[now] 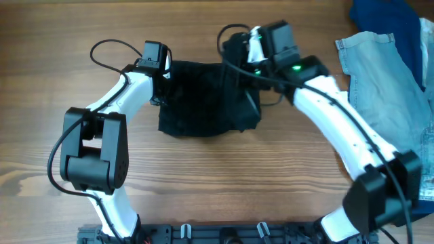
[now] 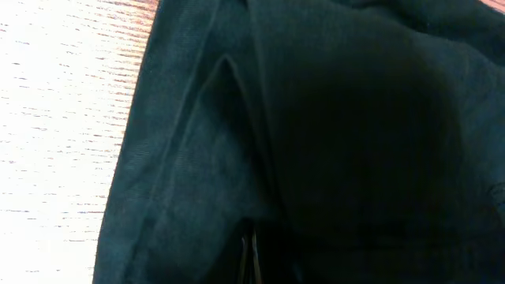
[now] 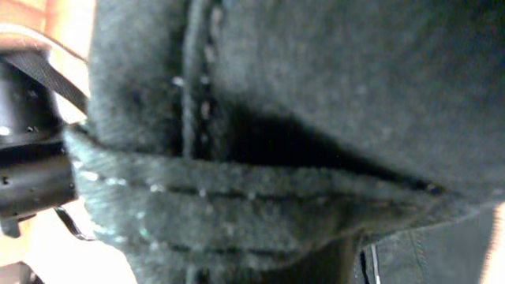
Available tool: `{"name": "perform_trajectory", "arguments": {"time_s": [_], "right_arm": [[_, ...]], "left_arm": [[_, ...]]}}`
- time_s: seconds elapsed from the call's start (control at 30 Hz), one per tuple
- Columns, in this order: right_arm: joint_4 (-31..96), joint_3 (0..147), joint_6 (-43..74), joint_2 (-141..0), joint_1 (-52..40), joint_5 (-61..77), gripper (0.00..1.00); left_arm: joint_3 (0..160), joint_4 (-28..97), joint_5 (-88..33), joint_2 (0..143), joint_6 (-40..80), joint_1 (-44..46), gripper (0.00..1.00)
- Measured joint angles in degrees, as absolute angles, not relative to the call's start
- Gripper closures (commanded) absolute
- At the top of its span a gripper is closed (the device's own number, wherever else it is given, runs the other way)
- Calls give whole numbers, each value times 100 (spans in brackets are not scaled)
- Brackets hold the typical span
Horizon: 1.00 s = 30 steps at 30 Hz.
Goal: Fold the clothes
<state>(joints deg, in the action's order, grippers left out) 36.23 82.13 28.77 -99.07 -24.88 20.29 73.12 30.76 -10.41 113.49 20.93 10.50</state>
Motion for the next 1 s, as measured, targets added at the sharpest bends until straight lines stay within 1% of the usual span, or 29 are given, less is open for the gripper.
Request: {"name": "perform_trajectory", "arguments": {"time_s": [0.3, 0.6, 0.77, 0.93, 1.0], "right_arm": [[2530, 8213, 3284, -10634, -3081, 2287, 95], [1800, 8213, 3752, -10676, -3411, 2539, 96], [1708, 8213, 3929, -10676, -3430, 2552, 96], [1719, 8213, 3970, -10676, -3409, 2576, 96], [1726, 8213, 3986, -10676, -3400, 2593, 96]], "left_arm": [[7312, 3057, -1039, 11349, 2095, 1050, 96], [7312, 3055, -1039, 11349, 2097, 1050, 96], [7312, 3059, -1039, 11349, 2097, 1050, 96], [7314, 3365, -1041, 11347, 2095, 1000, 89], [7365, 3754, -1044, 11325, 2119, 906, 84]]}}
